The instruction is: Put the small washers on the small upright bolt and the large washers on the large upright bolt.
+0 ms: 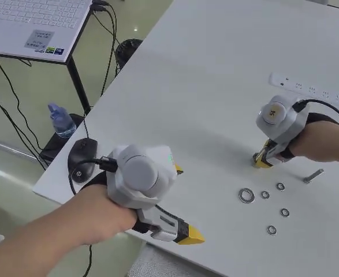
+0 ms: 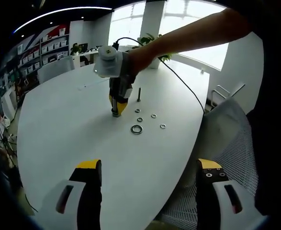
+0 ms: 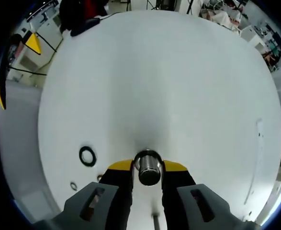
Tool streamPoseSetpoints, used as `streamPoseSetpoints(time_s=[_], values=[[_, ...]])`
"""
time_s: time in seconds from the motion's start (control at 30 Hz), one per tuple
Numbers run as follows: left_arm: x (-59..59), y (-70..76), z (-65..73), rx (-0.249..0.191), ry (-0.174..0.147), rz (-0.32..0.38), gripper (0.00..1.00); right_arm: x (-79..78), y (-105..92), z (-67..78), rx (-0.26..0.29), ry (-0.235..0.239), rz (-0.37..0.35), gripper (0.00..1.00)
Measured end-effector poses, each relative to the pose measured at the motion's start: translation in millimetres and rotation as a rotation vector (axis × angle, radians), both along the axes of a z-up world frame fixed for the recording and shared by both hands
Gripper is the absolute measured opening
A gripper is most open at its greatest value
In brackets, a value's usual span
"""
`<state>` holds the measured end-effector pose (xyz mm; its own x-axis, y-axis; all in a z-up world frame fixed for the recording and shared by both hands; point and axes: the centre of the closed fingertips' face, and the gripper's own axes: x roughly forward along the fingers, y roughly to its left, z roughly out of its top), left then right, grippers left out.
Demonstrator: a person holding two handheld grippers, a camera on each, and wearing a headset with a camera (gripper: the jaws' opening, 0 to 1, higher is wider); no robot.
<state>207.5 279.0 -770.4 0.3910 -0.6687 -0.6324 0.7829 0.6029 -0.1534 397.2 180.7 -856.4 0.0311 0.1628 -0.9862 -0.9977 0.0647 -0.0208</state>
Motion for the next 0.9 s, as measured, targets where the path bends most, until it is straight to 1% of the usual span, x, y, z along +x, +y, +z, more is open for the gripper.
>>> streamPoseSetpoints(time_s=[0.07,0.13,0.17,0.3,0.47,0.57,0.63,0.8,0.87,0.9], values=[[0.4,-0.8,1.4,-0.001,-0.002,0.004,0.82,-0.3,0.4,-0.4,0.000,-0.001,0.001,0.22],[1.5,-1.5,3.5,-0.011,-0.006,0.014,0.82,-1.0,-0.4,-1.4,-0.002,0.000,0.004,0.22],[1.9,-1.9,4.7,-0.016,-0.014,0.015,0.83,-1.0,-0.5,-1.3,-0.001,0.002,0.005,0.22],[3.0,-1.6,5.2,-0.025,-0.014,0.034,0.84,-1.2,-0.8,-0.8,0.005,-0.004,0.012,0.22],[4.8,-2.0,7.7,-0.038,-0.032,0.059,0.89,-0.3,-0.8,-1.4,0.019,-0.001,0.002,0.23],[5.1,-1.5,8.4,-0.043,-0.032,0.070,0.91,-0.9,-1.1,-1.7,0.017,-0.003,0.004,0.23],[4.7,-0.2,9.0,-0.040,-0.036,0.076,0.92,-1.7,-0.9,-2.0,0.013,-0.011,0.022,0.23],[3.5,2.0,12.0,-0.041,-0.041,0.102,0.95,-1.3,-3.2,-5.9,0.002,-0.017,0.034,0.24],[2.5,1.7,11.5,-0.041,-0.037,0.106,0.96,-0.9,-3.4,-6.7,0.002,-0.016,0.032,0.24],[2.1,2.4,10.0,-0.034,-0.033,0.112,0.97,-0.9,-3.1,-6.7,0.004,-0.016,0.031,0.24]])
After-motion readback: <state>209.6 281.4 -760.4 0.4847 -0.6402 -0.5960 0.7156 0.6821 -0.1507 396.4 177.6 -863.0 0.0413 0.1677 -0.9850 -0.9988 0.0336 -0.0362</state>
